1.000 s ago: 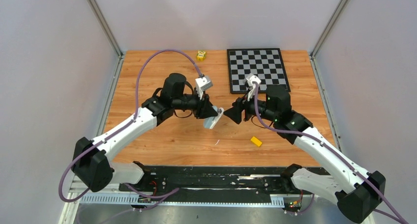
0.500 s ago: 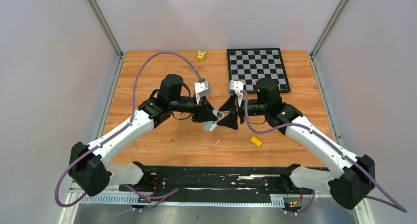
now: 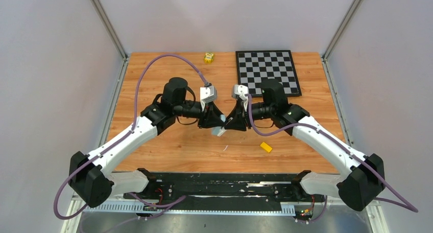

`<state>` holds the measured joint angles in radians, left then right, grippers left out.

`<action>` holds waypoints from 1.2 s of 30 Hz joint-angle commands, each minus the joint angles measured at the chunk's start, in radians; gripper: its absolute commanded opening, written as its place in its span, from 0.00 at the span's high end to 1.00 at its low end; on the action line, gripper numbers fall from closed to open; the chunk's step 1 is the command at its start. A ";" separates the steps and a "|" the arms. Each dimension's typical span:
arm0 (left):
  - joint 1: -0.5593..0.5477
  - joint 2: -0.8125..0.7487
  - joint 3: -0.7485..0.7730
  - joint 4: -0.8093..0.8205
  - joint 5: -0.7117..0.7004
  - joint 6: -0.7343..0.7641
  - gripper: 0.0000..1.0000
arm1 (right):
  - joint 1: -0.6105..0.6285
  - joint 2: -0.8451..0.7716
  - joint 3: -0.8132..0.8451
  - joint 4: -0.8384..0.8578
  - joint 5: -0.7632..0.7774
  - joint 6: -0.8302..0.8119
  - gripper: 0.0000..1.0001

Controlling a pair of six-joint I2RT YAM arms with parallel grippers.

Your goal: Load the staples into the stapler

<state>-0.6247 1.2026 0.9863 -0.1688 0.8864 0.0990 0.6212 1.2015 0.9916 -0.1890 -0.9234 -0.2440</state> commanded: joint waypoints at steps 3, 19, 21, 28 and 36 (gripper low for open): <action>0.105 -0.072 -0.021 0.111 -0.020 -0.085 1.00 | -0.001 -0.083 -0.035 0.052 0.088 -0.018 1.00; 0.279 -0.203 -0.358 0.676 -0.217 -0.629 1.00 | -0.013 -0.275 -0.261 0.528 0.254 0.319 1.00; 0.280 -0.203 -0.388 0.723 -0.256 -0.695 1.00 | -0.014 -0.278 -0.267 0.570 0.258 0.364 1.00; 0.280 -0.196 -0.459 0.773 -0.419 -0.905 1.00 | -0.012 -0.274 -0.343 0.744 0.330 0.461 1.00; 0.280 -0.164 -0.484 0.831 -0.454 -1.124 1.00 | -0.008 -0.279 -0.383 0.812 0.368 0.438 1.00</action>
<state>-0.3634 1.0195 0.5266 0.5945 0.5217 -0.8989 0.6147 0.9470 0.6212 0.5041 -0.5449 0.1665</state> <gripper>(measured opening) 0.270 0.359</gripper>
